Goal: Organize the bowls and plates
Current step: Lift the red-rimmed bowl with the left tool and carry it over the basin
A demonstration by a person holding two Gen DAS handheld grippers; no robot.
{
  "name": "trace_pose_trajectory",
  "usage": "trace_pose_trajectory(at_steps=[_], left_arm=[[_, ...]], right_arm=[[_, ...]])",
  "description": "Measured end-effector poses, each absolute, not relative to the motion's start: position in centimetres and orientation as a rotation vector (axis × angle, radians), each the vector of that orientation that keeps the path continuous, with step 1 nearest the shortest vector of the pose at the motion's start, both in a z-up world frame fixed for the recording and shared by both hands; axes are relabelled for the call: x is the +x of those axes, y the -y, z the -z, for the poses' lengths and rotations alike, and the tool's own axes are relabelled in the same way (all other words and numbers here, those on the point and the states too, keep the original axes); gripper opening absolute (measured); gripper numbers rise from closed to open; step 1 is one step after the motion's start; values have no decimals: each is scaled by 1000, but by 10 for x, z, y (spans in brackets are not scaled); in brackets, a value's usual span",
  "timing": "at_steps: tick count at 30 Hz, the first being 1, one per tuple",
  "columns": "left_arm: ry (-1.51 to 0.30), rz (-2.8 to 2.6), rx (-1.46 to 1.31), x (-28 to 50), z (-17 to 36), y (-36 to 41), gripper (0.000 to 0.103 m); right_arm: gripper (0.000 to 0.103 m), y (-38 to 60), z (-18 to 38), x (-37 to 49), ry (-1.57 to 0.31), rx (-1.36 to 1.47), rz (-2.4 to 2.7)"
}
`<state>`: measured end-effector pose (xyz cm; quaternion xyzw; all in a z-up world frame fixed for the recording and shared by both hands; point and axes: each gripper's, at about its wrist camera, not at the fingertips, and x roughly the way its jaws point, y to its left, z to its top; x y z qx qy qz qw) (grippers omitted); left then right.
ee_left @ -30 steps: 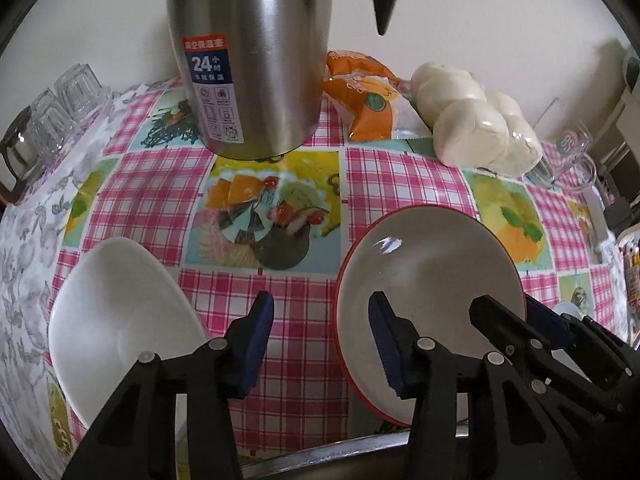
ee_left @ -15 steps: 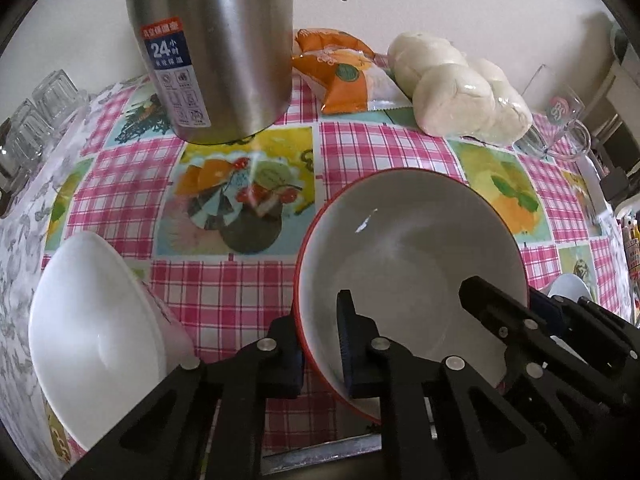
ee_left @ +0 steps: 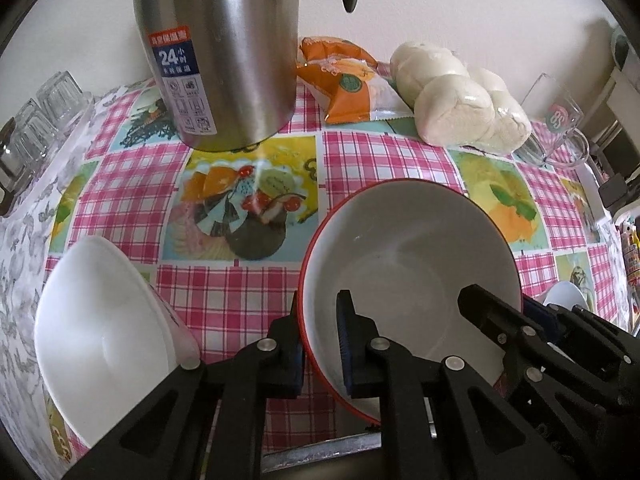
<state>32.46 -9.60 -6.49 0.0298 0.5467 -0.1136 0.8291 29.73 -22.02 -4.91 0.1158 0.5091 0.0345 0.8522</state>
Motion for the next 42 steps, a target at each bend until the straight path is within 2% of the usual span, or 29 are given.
trace_pose_trajectory(at_steps=[23,42], left_arm=[[-1097,255,72,320,50,106,15],[-1173,241,80,324,75,105,16]], right_arm=[[18,233,43,292,-1031,306,-64],[18,227,50,296,-1061,262,-57]])
